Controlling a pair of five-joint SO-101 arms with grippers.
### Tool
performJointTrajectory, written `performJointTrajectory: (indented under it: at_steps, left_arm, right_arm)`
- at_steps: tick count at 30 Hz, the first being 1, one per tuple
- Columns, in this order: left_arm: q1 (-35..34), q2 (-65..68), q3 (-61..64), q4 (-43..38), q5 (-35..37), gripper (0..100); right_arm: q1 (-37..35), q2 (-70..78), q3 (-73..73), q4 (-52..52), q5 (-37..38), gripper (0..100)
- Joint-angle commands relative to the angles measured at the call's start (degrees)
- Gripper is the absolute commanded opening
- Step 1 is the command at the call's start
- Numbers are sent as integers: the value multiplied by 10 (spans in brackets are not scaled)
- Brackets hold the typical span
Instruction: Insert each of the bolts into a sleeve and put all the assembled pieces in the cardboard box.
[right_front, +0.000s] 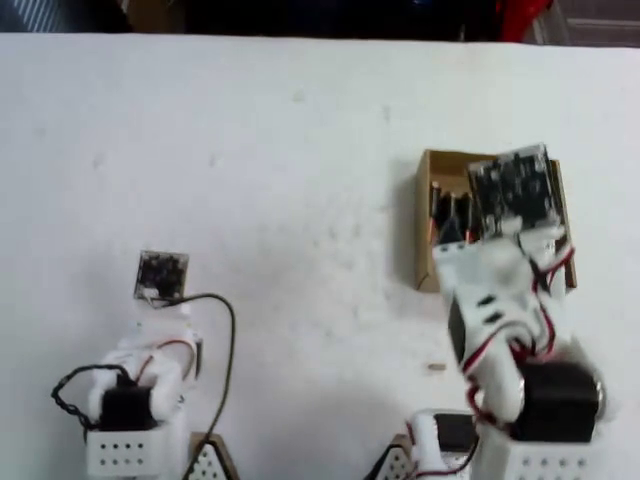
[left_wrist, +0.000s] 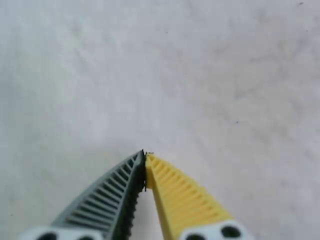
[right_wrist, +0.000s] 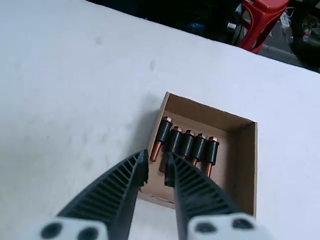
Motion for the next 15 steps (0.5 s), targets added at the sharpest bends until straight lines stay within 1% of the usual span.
performJointTrajectory:
  at_steps: [1, 8, 15]
  left_arm:
    - [5, -5, -2, 4, 0, 24]
    - [5, -5, -2, 4, 0, 24]
    - [5, -5, -2, 4, 0, 24]
  right_arm:
    - [-1, -80, 67, -49, -4, 48]
    - [-1, -239, 222, -122, -2, 48]
    - [-1, -340, 309, -125, -5, 48]
